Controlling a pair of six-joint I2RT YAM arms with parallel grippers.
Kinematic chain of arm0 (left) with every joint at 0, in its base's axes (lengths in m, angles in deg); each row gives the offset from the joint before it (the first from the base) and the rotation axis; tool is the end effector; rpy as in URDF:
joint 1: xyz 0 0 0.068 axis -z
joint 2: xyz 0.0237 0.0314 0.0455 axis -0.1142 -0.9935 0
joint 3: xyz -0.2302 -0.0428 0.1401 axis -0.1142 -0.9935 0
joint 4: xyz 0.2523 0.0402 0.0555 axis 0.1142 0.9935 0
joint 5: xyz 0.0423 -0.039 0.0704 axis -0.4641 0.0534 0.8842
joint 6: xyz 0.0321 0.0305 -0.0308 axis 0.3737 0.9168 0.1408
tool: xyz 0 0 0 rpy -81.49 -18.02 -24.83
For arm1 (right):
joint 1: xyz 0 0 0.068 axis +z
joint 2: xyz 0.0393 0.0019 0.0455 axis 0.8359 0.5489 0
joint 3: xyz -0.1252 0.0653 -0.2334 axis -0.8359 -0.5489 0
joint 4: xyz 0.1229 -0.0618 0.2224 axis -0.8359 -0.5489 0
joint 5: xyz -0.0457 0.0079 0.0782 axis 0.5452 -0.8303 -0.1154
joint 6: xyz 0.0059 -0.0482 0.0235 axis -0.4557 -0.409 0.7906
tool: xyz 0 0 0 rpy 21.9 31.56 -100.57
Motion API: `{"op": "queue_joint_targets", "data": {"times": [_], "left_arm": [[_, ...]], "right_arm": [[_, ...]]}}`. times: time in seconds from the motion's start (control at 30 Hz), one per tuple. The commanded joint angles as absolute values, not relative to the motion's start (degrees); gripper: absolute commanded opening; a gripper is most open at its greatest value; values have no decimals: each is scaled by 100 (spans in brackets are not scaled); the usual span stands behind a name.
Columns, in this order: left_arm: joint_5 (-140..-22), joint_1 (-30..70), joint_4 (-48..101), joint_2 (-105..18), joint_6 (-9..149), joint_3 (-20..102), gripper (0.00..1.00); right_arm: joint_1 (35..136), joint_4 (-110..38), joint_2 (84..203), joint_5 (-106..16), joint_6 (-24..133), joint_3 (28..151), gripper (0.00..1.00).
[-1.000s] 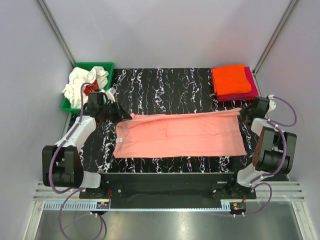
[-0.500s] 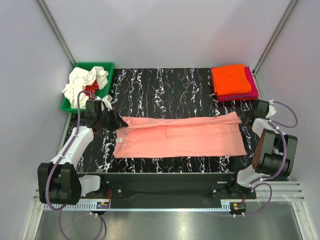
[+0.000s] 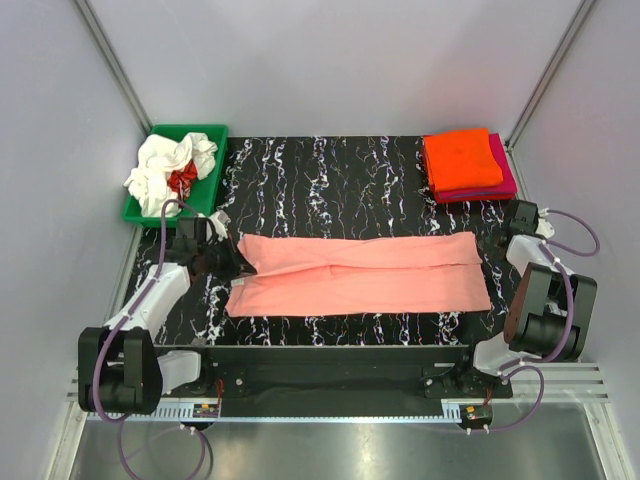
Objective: Fold and stack the t-shirts
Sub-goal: Fold the tshirt
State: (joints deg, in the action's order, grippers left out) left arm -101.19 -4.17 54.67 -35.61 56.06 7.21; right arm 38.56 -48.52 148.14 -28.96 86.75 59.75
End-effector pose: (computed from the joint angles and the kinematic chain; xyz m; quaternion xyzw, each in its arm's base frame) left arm 0.2216 -0.0264 0.2031 -0.1118 0.9207 -0.2994 0.2242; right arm 0.2760 -0.0958 0.1761 0.4720 0.8216 -0.0115 0.3194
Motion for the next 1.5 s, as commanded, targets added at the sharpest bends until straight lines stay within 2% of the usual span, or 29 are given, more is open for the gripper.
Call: {"op": "queue_joint_targets", "data": {"times": [0.0, 0.1, 0.4, 0.47, 0.5, 0.63, 0.67, 0.73, 0.8, 0.83, 0.93, 1.07, 1.33, 1.47], "left_arm": [[-10357, -427, 5359, -3405, 5642, 740, 0], [-10454, -392, 5368, -3396, 5694, 688, 0], [-10076, -226, 5403, -3475, 5651, 600, 2], [-10102, -164, 5447, -3580, 5633, 608, 9], [-10076, -138, 5482, -3589, 5625, 661, 18], [-9436, -129, 5859, -3274, 5633, 924, 24], [-9304, -129, 5895, -3056, 5590, 968, 34], [-8917, -129, 5852, -2896, 5502, 1118, 39], [-8889, -129, 5536, -2947, 5396, 1215, 49], [-8977, -146, 5465, -3061, 5352, 1267, 51], [-9600, -207, 5403, -3869, 5519, 1680, 51], [-9803, -252, 5061, -4696, 5458, 2023, 51], [-9778, -252, 4796, -6259, 5220, 3104, 50], [-9234, -260, 4884, -6840, 5255, 3438, 49]], "right_arm": [[3825, -5621, 14573, -2530, 8910, 6557, 35], [3825, -6131, 14495, -2530, 9015, 6821, 38], [3825, -6246, 14397, -2926, 8989, 6751, 38], [3825, -6264, 14441, -2970, 8972, 6734, 38], [3825, -6264, 14468, -3013, 8989, 6725, 38], [3825, -6264, 14477, -3286, 8893, 6655, 37], [3825, -6273, 14477, -3347, 8832, 6655, 37], [3834, -6264, 14512, -3697, 8648, 6707, 37], [3834, -6247, 14556, -3944, 8620, 6725, 36], [3834, -6229, 14582, -4128, 8655, 6716, 36], [3896, -6194, 14617, -4279, 8839, 6673, 35], [4054, -5852, 14643, -4340, 9041, 6541, 34], [4414, -4973, 15354, -4648, 9613, 6610, 33], [4406, -4867, 15969, -4333, 9727, 6804, 31]]}}
